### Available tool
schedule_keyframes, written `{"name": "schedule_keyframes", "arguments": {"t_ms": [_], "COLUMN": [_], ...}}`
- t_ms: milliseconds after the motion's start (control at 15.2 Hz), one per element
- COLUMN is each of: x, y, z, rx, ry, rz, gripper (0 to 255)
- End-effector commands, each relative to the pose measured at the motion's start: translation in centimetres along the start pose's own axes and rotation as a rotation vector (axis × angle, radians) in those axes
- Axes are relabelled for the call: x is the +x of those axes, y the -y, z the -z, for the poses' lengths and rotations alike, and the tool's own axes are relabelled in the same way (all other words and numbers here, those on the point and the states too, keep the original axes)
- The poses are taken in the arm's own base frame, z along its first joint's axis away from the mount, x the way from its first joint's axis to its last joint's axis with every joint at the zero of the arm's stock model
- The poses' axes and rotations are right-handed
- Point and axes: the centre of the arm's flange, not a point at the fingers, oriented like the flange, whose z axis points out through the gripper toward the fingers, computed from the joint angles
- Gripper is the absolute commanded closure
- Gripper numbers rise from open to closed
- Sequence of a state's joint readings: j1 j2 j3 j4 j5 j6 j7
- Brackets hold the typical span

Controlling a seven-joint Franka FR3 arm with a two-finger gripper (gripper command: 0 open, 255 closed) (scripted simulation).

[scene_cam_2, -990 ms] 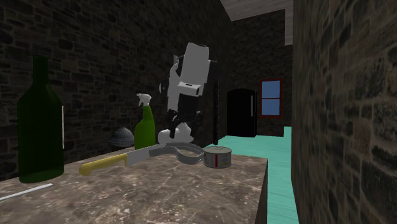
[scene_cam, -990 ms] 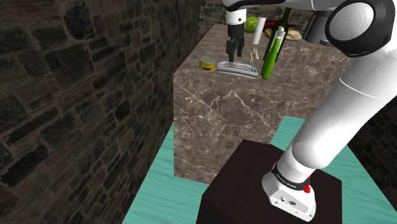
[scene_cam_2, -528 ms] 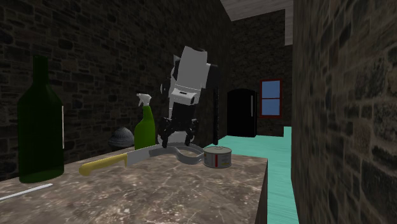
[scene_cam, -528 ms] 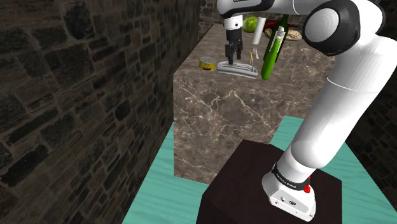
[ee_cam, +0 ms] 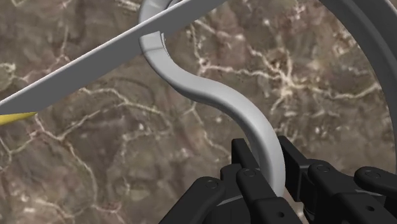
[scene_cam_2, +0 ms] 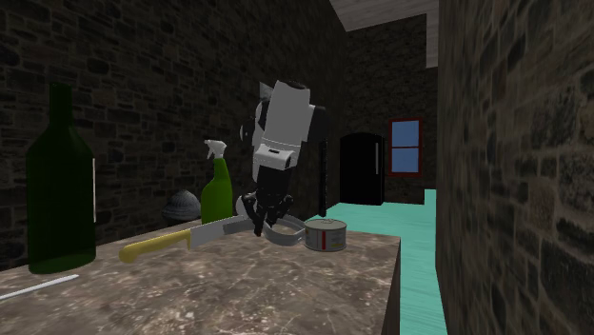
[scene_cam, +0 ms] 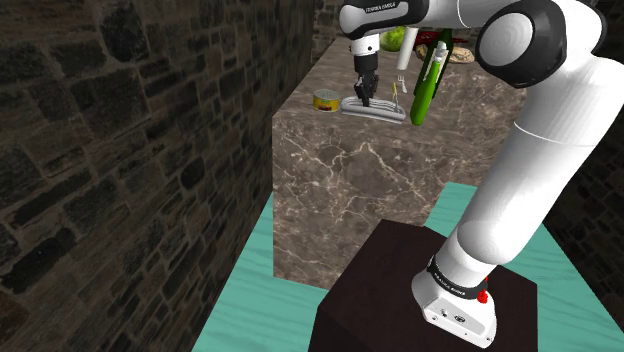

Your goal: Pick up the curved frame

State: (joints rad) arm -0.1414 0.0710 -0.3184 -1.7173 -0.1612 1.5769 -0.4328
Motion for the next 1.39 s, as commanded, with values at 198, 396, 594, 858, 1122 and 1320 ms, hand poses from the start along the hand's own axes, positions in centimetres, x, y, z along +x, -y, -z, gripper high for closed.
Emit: {"name": "schedule_keyframes", "arguments": {"t_ms": [198,396,594,858,1122,1320], "x": [0.0,0.0,-0.4,-0.9,-1.5,-1.9], "y": [0.0,-0.1,-0.2,-0.3,-0.5,-0.6], "z": [0.0,0.0,1.5,3.5,5.6,7.1], "rx": [0.000,0.000,0.000,0.000,0.000,0.000], "ry": [0.000,0.000,0.000,0.000,0.000,0.000], "rz": [0.000,0.000,0.000,0.000,0.000,0.000], "gripper": [255,255,255,255,255,255]}}
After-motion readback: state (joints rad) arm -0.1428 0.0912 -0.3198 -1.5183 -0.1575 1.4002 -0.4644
